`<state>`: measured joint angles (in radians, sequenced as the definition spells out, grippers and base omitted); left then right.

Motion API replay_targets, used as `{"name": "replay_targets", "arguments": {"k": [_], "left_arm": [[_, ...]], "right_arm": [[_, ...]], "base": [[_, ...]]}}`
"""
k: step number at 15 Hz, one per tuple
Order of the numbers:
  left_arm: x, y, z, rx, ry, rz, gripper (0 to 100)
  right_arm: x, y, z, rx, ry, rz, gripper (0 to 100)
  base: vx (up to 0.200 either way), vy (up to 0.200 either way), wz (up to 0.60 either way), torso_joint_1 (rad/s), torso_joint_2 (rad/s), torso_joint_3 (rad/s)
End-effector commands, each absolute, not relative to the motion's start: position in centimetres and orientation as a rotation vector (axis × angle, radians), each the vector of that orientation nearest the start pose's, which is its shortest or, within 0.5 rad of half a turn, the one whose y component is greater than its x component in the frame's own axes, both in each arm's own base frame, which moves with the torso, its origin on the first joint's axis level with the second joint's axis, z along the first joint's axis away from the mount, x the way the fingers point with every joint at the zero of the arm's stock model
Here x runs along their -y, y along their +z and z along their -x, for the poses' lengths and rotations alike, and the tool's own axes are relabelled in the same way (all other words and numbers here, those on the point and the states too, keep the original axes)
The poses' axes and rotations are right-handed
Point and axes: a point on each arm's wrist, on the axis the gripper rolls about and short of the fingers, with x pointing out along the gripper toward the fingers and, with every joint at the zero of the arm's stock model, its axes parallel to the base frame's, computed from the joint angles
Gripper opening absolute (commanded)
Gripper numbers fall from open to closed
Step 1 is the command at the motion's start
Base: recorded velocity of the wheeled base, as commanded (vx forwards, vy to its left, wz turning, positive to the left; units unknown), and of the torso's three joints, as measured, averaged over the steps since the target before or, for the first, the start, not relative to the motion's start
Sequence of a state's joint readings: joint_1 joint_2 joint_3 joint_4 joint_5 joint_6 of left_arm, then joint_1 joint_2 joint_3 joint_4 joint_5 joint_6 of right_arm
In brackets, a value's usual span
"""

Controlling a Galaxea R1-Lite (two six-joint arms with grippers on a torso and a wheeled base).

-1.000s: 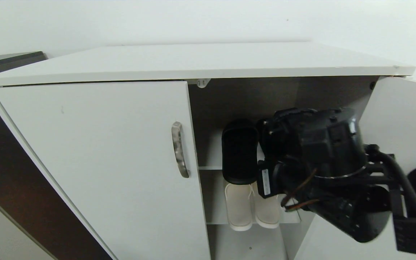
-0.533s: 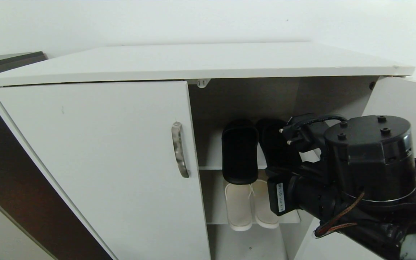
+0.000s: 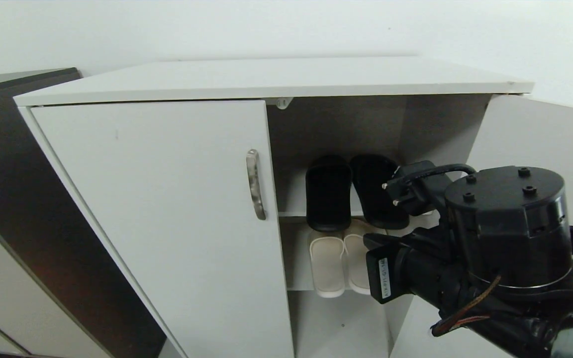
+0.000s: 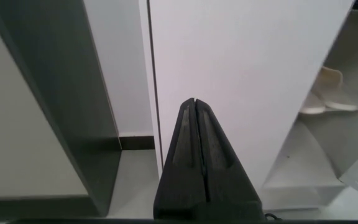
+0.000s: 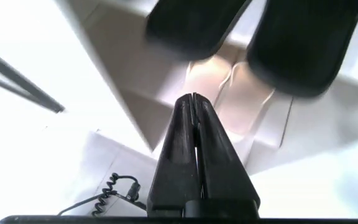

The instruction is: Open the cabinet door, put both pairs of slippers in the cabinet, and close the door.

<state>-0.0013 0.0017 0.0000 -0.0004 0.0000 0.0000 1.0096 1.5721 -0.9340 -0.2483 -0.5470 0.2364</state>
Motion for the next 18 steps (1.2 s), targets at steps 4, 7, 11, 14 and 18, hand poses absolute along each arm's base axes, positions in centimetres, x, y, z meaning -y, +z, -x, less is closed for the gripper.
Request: {"name": "replay_targets", "arguments": {"k": [4,7,11,14,18], "left_arm": [[0.0,7.6,2.3,0.0,-0.003,0.0,0],[0.0,7.6,2.3,-0.002,-0.003,0.0,0],[0.0,7.6,2.3,-0.002,-0.003,0.0,0],[0.0,7.6,2.3,-0.002,-0.003,-0.002,0],[0.0,7.6,2.3,0.0,-0.003,0.0,0]], "right_arm": [[-23.1,21.1,-15.9,-0.341,0.415,0.058,0],[-23.0,20.9,-16.0,-0.345,0.412,0.063,0],[-23.1,20.6,-16.1,-0.352,0.409,0.069,0],[-23.0,20.2,-16.1,-0.362,0.407,0.084,0],[-23.1,19.9,-16.2,-0.37,0.407,0.092,0]], "base": [[-0.2,0.0,0.0,0.001,0.0,0.002],[-0.2,0.0,0.0,-0.001,0.0,0.001],[-0.2,0.0,0.0,0.002,0.0,0.004],[-0.2,0.0,0.0,0.002,0.0,0.004],[-0.05,0.0,0.0,0.001,0.0,0.001]]}}
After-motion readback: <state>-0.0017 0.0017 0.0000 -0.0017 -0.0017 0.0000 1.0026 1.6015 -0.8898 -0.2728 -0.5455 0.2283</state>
